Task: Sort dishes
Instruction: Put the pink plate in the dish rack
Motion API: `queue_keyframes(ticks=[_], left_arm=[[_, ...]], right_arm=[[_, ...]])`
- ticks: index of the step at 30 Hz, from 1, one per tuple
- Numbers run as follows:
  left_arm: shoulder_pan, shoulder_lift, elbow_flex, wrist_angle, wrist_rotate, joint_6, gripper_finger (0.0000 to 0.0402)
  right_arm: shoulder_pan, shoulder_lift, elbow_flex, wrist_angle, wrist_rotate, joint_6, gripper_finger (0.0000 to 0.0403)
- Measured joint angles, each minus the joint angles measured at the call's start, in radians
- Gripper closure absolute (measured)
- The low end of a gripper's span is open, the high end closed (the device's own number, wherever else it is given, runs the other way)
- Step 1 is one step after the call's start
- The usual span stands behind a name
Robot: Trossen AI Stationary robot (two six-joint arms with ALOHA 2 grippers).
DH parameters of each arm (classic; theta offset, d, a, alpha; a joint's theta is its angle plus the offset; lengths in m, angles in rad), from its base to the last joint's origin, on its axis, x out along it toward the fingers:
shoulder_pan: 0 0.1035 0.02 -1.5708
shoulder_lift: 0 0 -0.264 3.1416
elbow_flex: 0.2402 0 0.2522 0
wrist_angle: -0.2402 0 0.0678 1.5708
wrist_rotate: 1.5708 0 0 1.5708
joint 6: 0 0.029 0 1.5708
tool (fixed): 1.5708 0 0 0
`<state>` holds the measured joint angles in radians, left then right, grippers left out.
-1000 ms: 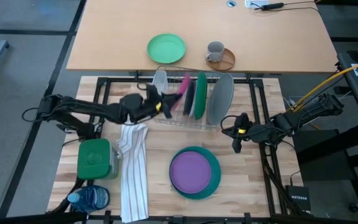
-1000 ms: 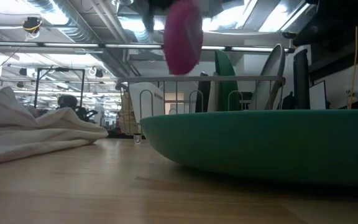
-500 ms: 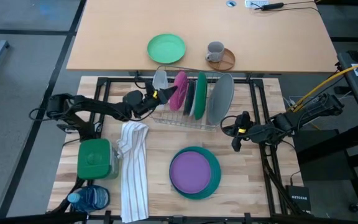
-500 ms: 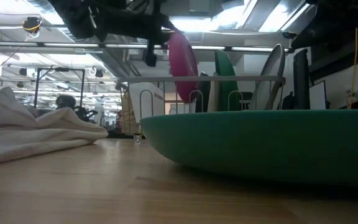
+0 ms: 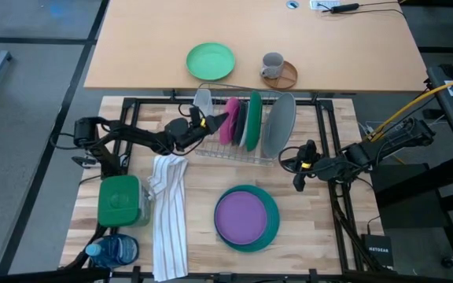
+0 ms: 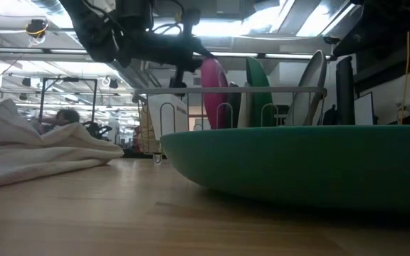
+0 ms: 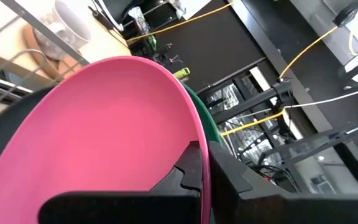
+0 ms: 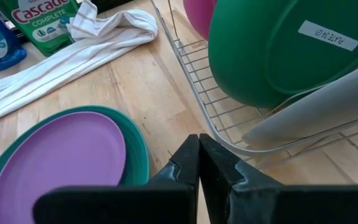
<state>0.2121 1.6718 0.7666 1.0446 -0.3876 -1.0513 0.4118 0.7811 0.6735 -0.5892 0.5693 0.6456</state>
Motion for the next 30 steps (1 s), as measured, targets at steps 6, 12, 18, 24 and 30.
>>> queue_keyframes(ticks=[6,12,18,24,30], left_arm=[[0.008,-0.001,0.000,-0.042,-0.012,0.016,0.0401],[0.010,-0.004,0.005,-0.160,-0.007,0.011,0.0395],[0.010,-0.003,0.003,-0.170,-0.012,0.081,0.0378],[0.010,-0.002,0.002,-0.171,-0.016,0.142,0.0354],[0.009,-0.002,0.001,-0.170,-0.016,0.162,0.0300]], right_arm=[[0.000,0.000,0.000,-0.007,0.000,0.000,0.0388],[0.000,0.000,0.000,-0.007,0.000,0.000,0.0388],[0.000,0.000,0.000,-0.008,0.000,0.000,0.0388],[0.000,0.000,0.000,-0.007,0.000,0.000,0.0388],[0.000,0.000,0.000,-0.007,-0.007,0.001,0.0388]])
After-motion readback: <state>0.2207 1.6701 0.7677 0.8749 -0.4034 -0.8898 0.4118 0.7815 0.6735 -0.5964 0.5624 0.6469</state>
